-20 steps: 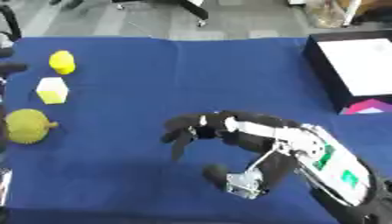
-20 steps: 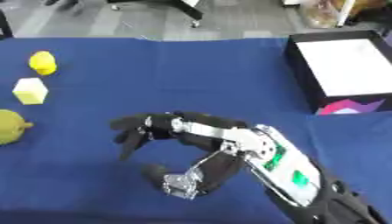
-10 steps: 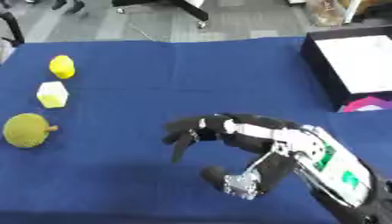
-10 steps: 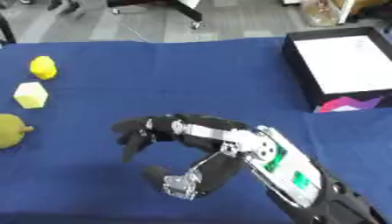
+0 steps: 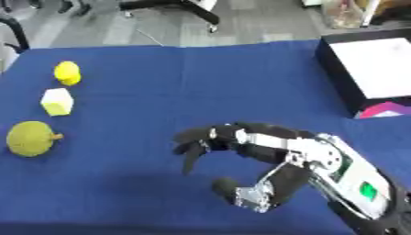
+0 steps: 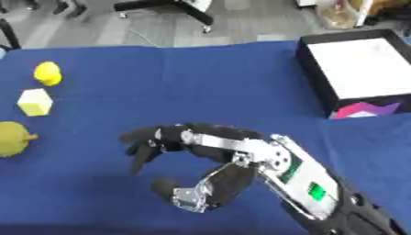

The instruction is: Pick up the objects with one hand, pass them to the other hand, and then place them into the box on the other side of the table.

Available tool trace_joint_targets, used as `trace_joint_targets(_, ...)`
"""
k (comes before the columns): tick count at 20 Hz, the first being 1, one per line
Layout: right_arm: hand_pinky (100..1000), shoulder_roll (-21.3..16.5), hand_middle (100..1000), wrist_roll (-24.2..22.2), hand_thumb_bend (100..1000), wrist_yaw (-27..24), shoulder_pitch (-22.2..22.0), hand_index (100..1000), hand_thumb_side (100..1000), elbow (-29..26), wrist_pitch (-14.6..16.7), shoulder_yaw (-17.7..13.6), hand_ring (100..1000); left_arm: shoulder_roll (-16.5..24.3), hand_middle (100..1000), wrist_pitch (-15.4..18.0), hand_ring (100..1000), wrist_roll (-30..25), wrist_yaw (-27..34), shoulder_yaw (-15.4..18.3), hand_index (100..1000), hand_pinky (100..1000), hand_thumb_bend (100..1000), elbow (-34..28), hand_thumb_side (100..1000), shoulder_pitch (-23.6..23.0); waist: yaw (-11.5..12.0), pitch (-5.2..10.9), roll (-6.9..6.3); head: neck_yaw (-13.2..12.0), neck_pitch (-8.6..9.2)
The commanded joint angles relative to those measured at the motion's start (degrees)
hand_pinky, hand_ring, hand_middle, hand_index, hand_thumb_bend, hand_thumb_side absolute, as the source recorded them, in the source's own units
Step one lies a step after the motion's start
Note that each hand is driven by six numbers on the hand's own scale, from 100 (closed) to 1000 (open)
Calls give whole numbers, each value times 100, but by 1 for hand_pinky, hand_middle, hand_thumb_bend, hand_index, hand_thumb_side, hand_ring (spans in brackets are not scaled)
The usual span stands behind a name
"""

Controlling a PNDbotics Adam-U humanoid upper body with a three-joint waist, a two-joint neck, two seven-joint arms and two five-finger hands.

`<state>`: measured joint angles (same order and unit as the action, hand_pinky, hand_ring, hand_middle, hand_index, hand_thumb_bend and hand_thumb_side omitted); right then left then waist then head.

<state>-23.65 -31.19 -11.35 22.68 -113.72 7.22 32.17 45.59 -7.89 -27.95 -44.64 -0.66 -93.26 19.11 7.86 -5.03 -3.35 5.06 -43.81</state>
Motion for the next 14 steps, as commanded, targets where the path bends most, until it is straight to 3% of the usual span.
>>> trace_joint_targets(1, 851, -77, 692, -24, 100, 39, 48, 1000, 442, -87, 32, -14, 931, 178, 844, 101, 813, -613, -411, -105, 935, 853, 226, 313, 223, 236, -2, 73, 5, -8, -31)
trace_joint_targets(3, 851, -73, 692, -25, 100, 57, 44, 1000, 442, -87, 44, -18, 931, 86, 869, 89, 841, -804, -512, -165, 960, 856, 278, 614, 226, 357, -8, 69, 17, -14, -31)
trace_joint_targets(4, 851, -71, 692, -25, 100, 62, 44, 1000, 442, -87, 49, -19, 931, 34, 887, 63, 865, -841, -543, -182, 973, 862, 302, 767, 368, 413, -9, 67, 20, -16, -31)
trace_joint_targets(6, 851, -70, 692, -29, 100, 68, 47, 1000, 442, -87, 57, -17, 931, -54, 904, 20, 885, -830, -592, -214, 985, 867, 349, 1046, 522, 507, -12, 62, 22, -19, -31)
trace_joint_targets(9, 851, -69, 692, -41, 100, 72, 49, 1000, 463, -87, 67, -19, 931, -131, 924, 28, 891, -754, -628, -253, 1000, 866, 365, 1307, 560, 588, -15, 58, 23, -19, -31)
trace_joint_targets(10, 851, -68, 692, -42, 100, 72, 50, 1000, 442, -87, 70, -24, 931, -236, 918, 14, 889, -678, -572, -228, 1000, 866, 418, 1384, 695, 614, -17, 57, 23, -20, -31)
trace_joint_targets(14, 851, -65, 692, -49, 100, 72, 59, 1000, 443, -87, 85, -39, 931, -492, 870, -14, 844, 60, -551, -330, 981, 862, 308, 1880, 666, 647, -36, 52, 31, -26, -31)
